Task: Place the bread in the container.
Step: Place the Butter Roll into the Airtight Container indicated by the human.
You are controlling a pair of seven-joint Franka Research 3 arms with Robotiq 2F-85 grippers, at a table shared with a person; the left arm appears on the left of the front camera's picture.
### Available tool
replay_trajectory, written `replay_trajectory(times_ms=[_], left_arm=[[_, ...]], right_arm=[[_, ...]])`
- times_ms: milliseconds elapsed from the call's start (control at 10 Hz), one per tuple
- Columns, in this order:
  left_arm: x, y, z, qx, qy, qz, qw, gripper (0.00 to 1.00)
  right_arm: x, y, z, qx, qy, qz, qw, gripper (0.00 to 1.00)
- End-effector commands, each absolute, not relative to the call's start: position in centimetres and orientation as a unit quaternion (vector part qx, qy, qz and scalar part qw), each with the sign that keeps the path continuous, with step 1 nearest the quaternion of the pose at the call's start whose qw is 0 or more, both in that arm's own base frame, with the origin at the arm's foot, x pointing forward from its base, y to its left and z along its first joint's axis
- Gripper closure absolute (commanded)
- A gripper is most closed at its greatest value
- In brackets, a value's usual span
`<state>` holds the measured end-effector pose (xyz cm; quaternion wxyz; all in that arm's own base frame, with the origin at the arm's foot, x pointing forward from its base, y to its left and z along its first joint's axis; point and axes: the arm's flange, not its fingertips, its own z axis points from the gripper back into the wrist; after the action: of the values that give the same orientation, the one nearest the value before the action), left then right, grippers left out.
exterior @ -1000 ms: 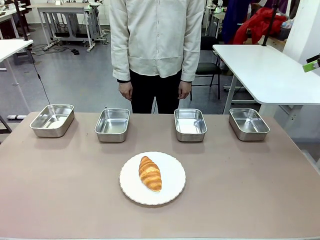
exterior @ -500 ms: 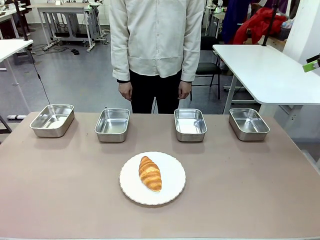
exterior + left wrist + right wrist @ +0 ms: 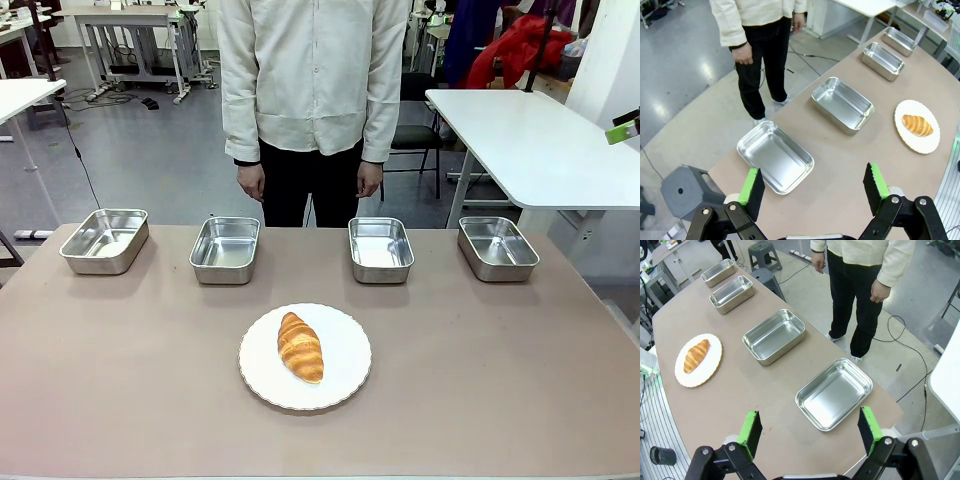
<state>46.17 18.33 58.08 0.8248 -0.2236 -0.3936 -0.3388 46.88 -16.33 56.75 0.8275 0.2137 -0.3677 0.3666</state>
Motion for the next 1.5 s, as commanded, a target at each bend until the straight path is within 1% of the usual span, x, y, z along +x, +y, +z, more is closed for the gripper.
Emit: replay_trajectory(times_ms=[0,1400], left_arm=[[46.02,18.58,58.12,-0.227,-0.397,-0.345,0.820,0.00],[46.02,18.58,58.12,-0.227,-0.397,-0.345,0.820,0.00]], right_arm=[[46.88,-16.25,56.81,0.216,-0.369,0.368,0.826,0.00],[46.88,-16.25,56.81,0.216,-0.369,0.368,0.826,0.00]])
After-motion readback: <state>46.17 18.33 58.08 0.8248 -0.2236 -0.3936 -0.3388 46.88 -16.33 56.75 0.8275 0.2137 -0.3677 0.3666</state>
